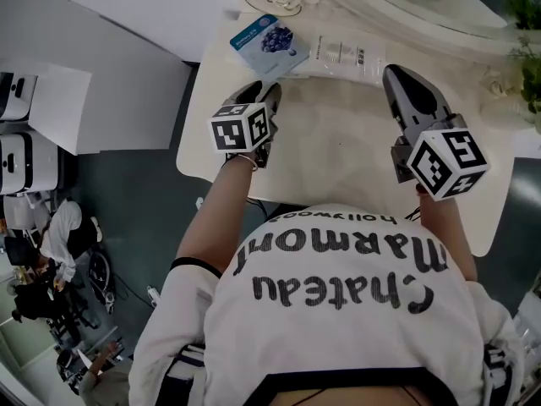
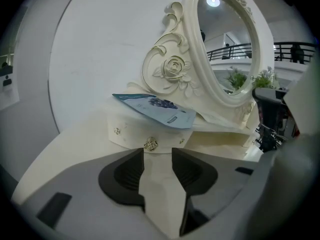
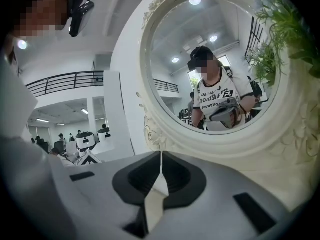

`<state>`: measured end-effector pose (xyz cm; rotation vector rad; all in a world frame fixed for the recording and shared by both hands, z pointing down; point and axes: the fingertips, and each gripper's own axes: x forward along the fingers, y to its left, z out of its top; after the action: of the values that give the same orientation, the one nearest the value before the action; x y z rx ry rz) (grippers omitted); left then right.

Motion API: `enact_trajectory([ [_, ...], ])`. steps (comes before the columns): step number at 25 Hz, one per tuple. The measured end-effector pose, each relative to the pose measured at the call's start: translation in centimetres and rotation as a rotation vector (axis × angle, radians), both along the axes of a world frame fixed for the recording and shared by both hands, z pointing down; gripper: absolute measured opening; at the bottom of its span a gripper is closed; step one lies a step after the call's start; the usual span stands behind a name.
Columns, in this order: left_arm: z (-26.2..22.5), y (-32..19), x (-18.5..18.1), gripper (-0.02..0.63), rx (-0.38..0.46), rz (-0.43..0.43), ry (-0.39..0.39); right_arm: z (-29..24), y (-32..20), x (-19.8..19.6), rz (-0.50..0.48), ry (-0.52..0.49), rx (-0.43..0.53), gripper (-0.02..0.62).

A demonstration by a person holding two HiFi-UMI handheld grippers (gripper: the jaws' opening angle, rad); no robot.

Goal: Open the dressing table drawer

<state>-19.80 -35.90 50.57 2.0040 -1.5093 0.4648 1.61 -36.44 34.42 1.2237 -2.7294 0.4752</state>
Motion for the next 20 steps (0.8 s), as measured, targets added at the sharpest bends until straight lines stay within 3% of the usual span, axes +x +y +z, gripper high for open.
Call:
enact_trajectory([
  [13,0.8,-2.3,0.5,0.201,0.027,0.028,-0.096,-0.5,0.4,1.1,0.038,0.015,0.023,0.028],
  [17,0.8,-2.7,-0.4,0.12,0.044,-0.035,-0.119,-0.6,0.7,1.6,0.052,0.02,0.032,0.028],
  [20,0.9,-2.8,-0.6,0.107,0.059,-0.047,-0.134,-0.7,0.9,1.9,0.061,0.023,0.035,0.028],
])
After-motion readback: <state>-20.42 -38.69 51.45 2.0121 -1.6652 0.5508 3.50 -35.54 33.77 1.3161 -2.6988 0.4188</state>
